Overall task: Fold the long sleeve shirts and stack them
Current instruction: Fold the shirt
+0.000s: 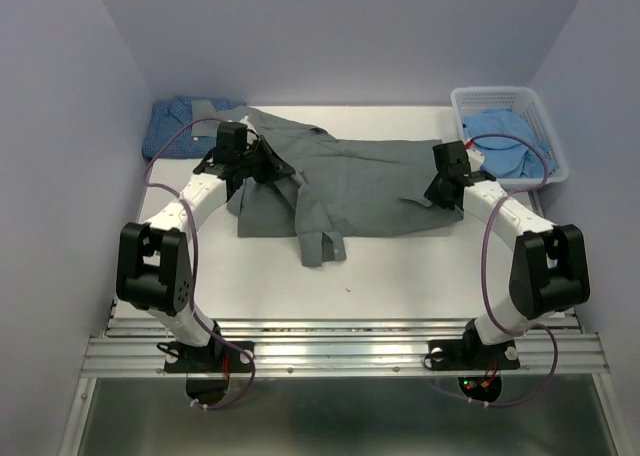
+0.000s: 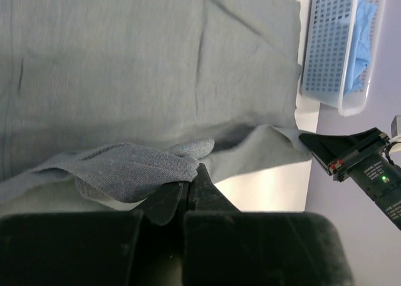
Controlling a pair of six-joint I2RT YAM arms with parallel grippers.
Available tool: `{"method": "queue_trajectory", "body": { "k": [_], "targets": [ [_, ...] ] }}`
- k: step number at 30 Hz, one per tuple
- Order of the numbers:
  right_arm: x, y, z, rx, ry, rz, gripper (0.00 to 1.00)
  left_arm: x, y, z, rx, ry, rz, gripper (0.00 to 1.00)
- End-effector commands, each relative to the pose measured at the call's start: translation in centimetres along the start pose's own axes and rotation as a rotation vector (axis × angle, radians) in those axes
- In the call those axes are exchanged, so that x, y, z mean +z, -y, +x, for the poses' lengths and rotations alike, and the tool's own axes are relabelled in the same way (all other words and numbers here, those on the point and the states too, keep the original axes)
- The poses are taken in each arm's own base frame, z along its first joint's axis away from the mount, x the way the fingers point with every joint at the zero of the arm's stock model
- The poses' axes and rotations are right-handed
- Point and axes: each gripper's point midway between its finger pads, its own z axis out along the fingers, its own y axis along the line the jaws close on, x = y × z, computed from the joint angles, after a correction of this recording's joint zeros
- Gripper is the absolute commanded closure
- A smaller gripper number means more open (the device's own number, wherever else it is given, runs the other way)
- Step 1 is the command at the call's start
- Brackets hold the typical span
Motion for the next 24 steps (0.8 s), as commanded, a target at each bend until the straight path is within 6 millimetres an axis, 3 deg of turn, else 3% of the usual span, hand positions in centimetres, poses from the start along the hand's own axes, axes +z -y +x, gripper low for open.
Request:
{"method": "queue_trajectory", "body": {
  "k": [1, 4, 11, 13, 14, 15, 16, 17, 18, 19, 20, 22, 24],
  "targets": [
    [1.1, -1.1, -4.0, 0.021, 0.104, 0.010, 0.99, 0.8, 3.6, -4.0, 0.134, 0.074, 0.115, 1.00],
    [1.7, -1.3, -4.8, 0.020, 0.120, 0.013, 0.99, 2.3, 4.3, -5.1, 0.142, 0.075, 0.147, 1.00],
    [3.3, -2.6, -5.2, -0.023, 0.120, -0.012, 0.99, 5.4, 1.5, -6.6, 0.127, 0.061, 0.014, 1.00],
    [4.0, -2.8, -5.1, -0.034, 0.116, -0.010, 0.97, 5.7, 1.6, -7.5, 0.132, 0.072, -0.006, 1.00],
    [4.2, -2.8, -5.1, -0.046, 0.119, -0.004, 0.95, 6.3, 0.6, -7.3, 0.119, 0.060, -0.047, 1.00],
    [4.5, -2.7, -5.3, -0.056, 0.129, 0.002, 0.93, 6.5, 0.2, -7.6, 0.117, 0.062, -0.065, 0.91],
    [4.8, -2.9, -5.6, -0.063, 0.136, 0.009, 0.83, 6.7, -0.1, -7.9, 0.115, 0.068, -0.080, 0.63],
    [4.9, -2.8, -5.8, -0.067, 0.143, 0.017, 0.73, 6.8, -0.4, -8.1, 0.110, 0.076, -0.099, 0.63],
    [5.1, -2.9, -6.0, -0.088, 0.147, 0.016, 0.60, 6.8, -0.8, -8.4, 0.107, 0.090, -0.122, 0.08],
    [5.2, -3.2, -6.1, -0.103, 0.146, 0.009, 0.49, 6.9, -1.1, -8.7, 0.112, 0.096, -0.134, 0.01],
    [5.0, -3.6, -6.6, -0.129, 0.150, -0.003, 0.28, 6.7, -1.0, -9.3, 0.113, 0.107, -0.146, 0.01],
    [4.4, -4.9, -6.7, -0.158, 0.135, -0.074, 0.00, 6.1, -0.3, -10.2, 0.134, 0.132, -0.146, 0.01],
    [2.9, -5.8, -7.4, -0.185, 0.154, -0.142, 0.00, 5.4, 0.2, -10.4, 0.144, 0.137, -0.144, 0.01]
  ]
}}
